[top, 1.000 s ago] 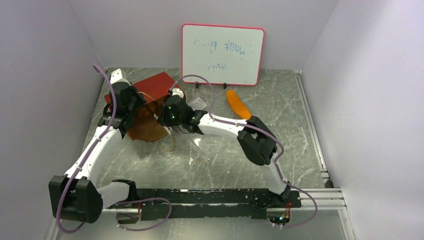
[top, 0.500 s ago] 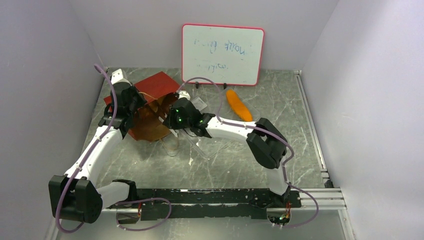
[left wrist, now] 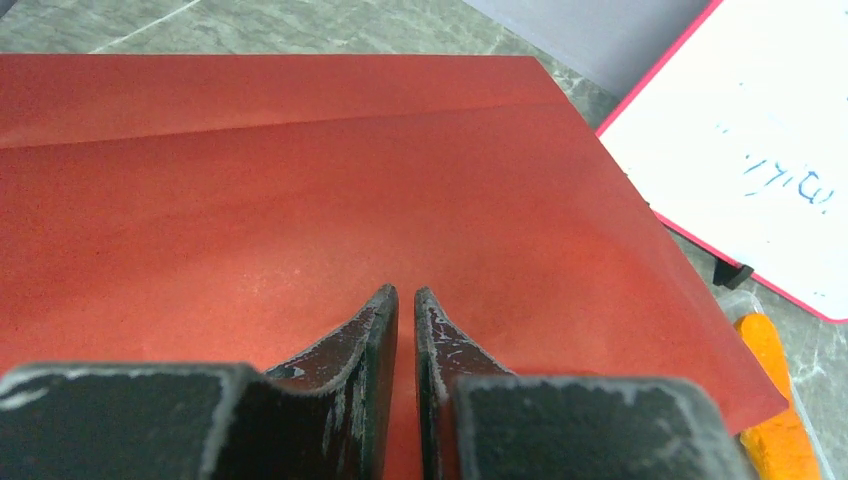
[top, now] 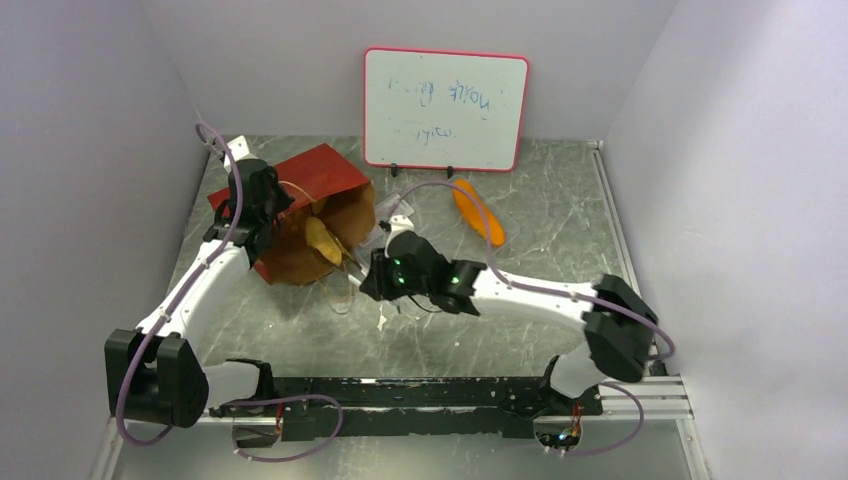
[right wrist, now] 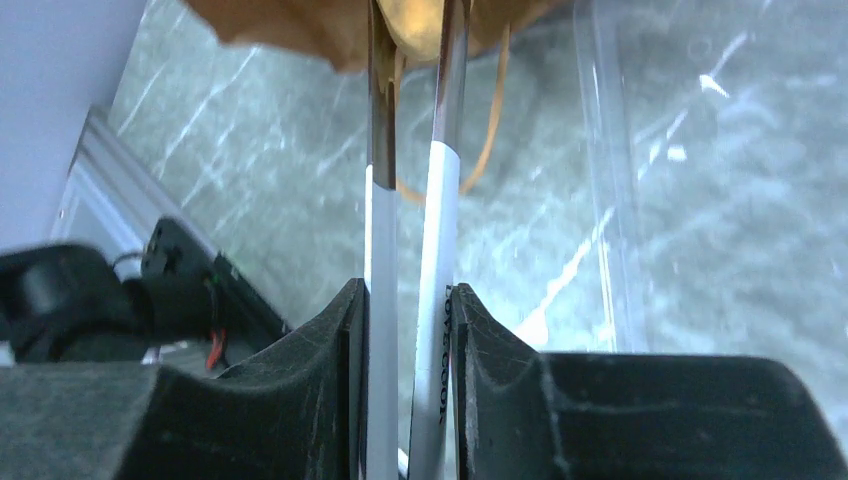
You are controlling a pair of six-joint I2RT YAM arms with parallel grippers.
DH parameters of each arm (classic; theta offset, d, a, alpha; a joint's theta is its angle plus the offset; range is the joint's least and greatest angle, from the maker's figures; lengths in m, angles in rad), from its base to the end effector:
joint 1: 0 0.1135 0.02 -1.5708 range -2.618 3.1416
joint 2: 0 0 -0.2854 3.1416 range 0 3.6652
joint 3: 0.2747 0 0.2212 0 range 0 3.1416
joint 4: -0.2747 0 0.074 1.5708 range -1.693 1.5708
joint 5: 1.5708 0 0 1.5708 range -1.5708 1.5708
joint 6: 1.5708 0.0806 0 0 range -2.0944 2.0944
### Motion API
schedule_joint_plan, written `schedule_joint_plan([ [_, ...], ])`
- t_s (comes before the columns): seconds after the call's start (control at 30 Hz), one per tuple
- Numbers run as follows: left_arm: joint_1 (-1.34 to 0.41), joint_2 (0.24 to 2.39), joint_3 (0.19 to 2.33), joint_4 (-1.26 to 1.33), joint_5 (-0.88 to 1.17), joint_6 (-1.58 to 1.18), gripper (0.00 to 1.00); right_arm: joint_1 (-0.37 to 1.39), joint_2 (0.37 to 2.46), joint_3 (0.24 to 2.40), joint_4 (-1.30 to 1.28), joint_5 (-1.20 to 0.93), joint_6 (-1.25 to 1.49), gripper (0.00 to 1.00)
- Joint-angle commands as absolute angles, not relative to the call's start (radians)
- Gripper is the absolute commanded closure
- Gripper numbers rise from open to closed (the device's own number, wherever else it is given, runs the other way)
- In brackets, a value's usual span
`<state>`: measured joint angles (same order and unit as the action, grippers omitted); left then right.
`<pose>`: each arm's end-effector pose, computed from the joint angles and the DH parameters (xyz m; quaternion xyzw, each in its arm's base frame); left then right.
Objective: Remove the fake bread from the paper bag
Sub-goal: Take out the fake bread from the paper bag.
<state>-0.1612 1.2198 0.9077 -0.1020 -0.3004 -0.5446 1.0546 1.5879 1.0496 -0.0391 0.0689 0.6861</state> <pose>0.2813 -0.0216 0.3125 -0.2380 0.7972 -0.0692 0.5505 0.1864 0.3172 0.2569 -0.1448 0.8668 0.3446 0.3301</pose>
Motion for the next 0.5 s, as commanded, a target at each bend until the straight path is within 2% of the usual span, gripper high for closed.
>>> schedule_joint_plan([
  [0.0,-0.170,1.261,0.961,-0.072,-0.353,-0.555,0.93,1.107,1.382,0.955,-0.114,0.095,0.642,1.00],
  [0.2,-0.169,1.299,0.978,-0.068,-0.370,-0.556,0.93,1.194,1.151,0.862,-0.290,0.267,0.670,1.00],
  [0.47,-0.169,1.289,0.975,-0.069,-0.389,-0.542,0.93,1.197,0.931,0.798,-0.490,0.467,0.755,1.00],
])
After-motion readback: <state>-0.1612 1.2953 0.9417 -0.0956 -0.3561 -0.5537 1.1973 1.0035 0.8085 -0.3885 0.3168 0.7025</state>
